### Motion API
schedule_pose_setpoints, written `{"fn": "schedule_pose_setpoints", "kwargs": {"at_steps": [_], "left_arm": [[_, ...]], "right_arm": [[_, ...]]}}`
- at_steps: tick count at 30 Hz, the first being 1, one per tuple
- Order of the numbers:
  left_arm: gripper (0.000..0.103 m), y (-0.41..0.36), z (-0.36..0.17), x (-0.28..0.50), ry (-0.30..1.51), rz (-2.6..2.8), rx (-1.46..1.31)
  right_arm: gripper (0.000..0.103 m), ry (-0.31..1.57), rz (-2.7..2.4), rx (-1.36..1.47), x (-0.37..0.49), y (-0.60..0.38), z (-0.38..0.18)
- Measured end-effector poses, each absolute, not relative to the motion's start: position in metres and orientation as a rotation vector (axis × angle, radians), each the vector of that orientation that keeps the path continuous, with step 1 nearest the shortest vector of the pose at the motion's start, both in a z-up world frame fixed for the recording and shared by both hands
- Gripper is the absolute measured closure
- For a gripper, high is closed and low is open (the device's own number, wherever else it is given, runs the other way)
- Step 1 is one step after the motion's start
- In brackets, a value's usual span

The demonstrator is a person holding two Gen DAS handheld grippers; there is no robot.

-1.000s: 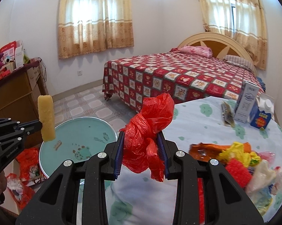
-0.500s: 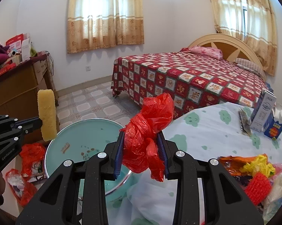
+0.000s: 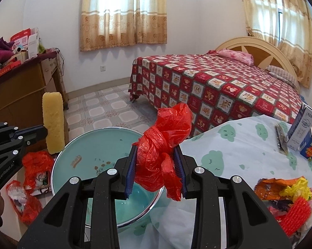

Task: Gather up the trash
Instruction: 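Carry the yellow sponge and red bag over the teal bucket with both grippers, then open both grippers to drop the sponge and red bag into the bucket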

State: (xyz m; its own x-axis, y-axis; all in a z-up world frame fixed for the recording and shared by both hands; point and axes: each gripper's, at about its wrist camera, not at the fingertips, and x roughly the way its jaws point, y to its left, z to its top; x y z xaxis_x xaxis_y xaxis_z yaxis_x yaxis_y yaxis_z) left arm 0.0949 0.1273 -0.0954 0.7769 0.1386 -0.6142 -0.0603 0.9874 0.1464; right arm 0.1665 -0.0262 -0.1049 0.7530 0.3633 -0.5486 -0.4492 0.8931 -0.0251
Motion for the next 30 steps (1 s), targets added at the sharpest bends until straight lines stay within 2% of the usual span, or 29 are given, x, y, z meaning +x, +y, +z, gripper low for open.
{"fn": "schedule_pose_setpoints", "kwargs": {"at_steps": [14,18,20,21,24,27,30], "left_arm": [[0.101,0.121,-0.099,0.095,0.684,0.075,0.123],[0.098,0.119,-0.1,0.094,0.688,0.054,0.12],[0.089,0.118,-0.1,0.094,0.688,0.054,0.12],[0.076,0.118,-0.1,0.093,0.687,0.055,0.119],[0.073,0.115,-0.1,0.092,0.681,0.053,0.128],[0.057,0.114,-0.099,0.091,0.672,0.059,0.128],[0.053,0.112,-0.099,0.09,0.673,0.057,0.128]], "right_arm": [[0.066,0.588,0.486,-0.179,0.167,-0.021,-0.11],[0.047,0.589,0.497,-0.177,0.165,-0.021,-0.114],[0.045,0.59,0.497,-0.179,0.165,-0.021,-0.114],[0.044,0.592,0.497,-0.179,0.165,-0.021,-0.115],[0.041,0.589,0.49,-0.179,0.163,-0.023,-0.115],[0.04,0.593,0.471,-0.168,0.161,-0.029,-0.115],[0.039,0.595,0.433,-0.159,0.156,-0.04,-0.112]]}}
